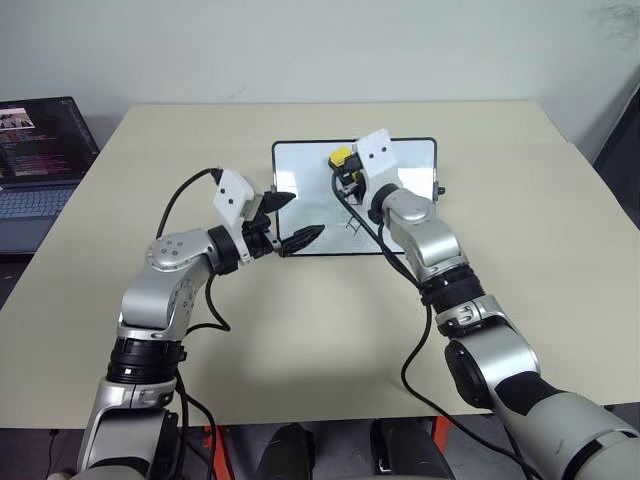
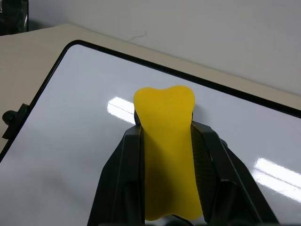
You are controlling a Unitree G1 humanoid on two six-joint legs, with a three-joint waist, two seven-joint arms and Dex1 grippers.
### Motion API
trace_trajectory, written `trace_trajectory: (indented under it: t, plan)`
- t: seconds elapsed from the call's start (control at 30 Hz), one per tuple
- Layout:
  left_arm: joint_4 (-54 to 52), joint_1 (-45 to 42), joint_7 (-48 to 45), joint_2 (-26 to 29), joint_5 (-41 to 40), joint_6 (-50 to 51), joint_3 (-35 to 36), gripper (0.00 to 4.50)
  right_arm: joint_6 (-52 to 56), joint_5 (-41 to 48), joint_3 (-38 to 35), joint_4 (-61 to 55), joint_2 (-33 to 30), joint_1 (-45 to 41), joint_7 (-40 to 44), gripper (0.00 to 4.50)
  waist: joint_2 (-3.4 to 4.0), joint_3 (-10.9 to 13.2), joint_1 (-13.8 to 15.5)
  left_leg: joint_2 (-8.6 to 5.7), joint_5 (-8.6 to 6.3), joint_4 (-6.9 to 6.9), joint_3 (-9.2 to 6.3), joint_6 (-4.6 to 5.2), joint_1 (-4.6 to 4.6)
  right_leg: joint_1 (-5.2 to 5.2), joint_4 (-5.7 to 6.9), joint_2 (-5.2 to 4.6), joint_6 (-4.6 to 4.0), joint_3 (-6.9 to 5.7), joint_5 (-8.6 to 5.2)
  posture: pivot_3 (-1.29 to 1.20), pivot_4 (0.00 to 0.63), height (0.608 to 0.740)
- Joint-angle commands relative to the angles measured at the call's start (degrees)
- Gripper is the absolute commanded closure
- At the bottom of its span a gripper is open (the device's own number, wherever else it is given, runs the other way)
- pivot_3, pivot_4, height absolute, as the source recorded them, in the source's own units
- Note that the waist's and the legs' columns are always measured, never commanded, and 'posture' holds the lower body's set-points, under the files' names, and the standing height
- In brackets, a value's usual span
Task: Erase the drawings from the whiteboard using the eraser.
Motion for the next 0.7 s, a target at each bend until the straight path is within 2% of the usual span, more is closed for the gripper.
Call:
trace_trajectory:
  t: [0.03,0.37,0.7]
  plan:
    - [-0.96,-1.55,0.61,0.16,-0.01,-1.05,1.18,0.00,-2.10,-0.54,0.14,0.34,0.10,-1.68,0.18,3.44,0.00,0.00,0.00,0.00,0.00,0.00,0.00,0.00,0.00,0.00,0.00,0.00,0.00,0.01,0.00,0.00,0.150,0.740]
    - [-1.71,-0.93,0.89,0.33,-0.40,-0.71,1.56,0.00,-2.50,-2.49,0.36,1.04,-1.68,-0.40,0.59,3.44,0.00,0.00,0.00,0.00,0.00,0.02,-0.01,0.00,0.02,0.01,0.03,0.00,0.00,0.00,0.00,0.00,0.150,0.740]
    - [0.01,-2.27,0.86,-1.14,-0.24,-1.45,0.50,0.00,-0.73,-3.71,-0.03,-2.66,-7.70,3.32,2.60,3.44,-0.02,-0.01,0.96,-0.03,0.00,0.07,-0.05,0.01,0.03,0.06,0.03,-0.02,0.00,-0.04,0.00,0.00,0.150,0.740]
